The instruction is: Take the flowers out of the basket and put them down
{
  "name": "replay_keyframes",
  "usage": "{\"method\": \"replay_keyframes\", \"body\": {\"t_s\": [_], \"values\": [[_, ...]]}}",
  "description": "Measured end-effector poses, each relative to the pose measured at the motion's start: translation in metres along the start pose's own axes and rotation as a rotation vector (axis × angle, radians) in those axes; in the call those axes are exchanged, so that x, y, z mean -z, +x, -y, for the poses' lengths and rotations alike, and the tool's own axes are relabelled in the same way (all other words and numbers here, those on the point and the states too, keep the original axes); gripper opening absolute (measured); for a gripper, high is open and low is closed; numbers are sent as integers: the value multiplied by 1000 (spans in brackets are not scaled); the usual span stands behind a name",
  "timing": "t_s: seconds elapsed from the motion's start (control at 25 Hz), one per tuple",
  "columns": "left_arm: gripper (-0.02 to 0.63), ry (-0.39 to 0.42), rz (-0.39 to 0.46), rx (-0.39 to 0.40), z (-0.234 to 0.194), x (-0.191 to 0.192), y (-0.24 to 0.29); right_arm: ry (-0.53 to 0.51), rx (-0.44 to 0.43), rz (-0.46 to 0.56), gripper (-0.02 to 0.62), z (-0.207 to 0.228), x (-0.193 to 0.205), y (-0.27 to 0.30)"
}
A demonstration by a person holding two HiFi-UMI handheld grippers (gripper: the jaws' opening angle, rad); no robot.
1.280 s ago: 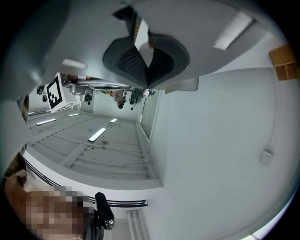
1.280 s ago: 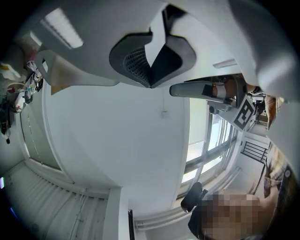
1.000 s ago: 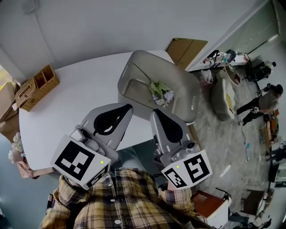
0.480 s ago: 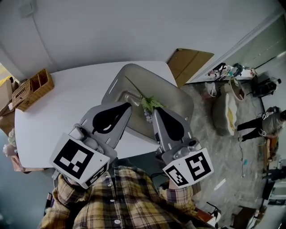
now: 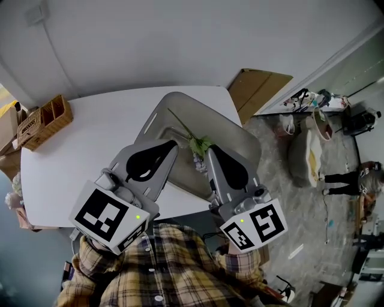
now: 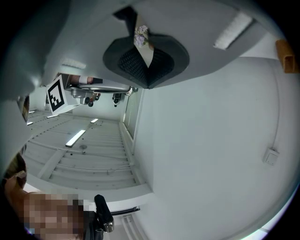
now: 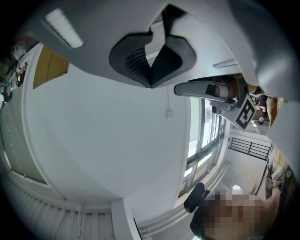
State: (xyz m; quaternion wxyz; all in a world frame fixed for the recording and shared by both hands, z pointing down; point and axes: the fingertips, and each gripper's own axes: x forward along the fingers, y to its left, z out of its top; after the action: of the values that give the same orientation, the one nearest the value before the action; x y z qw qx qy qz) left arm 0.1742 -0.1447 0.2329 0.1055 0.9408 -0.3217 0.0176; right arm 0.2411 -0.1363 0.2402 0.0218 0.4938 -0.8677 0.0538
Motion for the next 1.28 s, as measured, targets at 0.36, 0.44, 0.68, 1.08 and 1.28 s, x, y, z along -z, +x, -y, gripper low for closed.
{"method": "replay_keyframes", "body": {"t_s": [0.36,0.44,0.68,1.08,1.28], "values": [[14,-3,-1,26,-18,-3,14,0,20,-12,5,14,-2,25],[14,-3,0,26,-23,-4,17,0,20,-18,5,17,-2,31],[14,-6,-5,17,-36,-2,21,-6,17,-49,6,26,2,45],[14,-16,-19,1,-49,3,23,-30,15,-153,6,46,19,58],[14,-20,-25,4,-51,4,23,-46,-7,-207,9,52,27,64]]}}
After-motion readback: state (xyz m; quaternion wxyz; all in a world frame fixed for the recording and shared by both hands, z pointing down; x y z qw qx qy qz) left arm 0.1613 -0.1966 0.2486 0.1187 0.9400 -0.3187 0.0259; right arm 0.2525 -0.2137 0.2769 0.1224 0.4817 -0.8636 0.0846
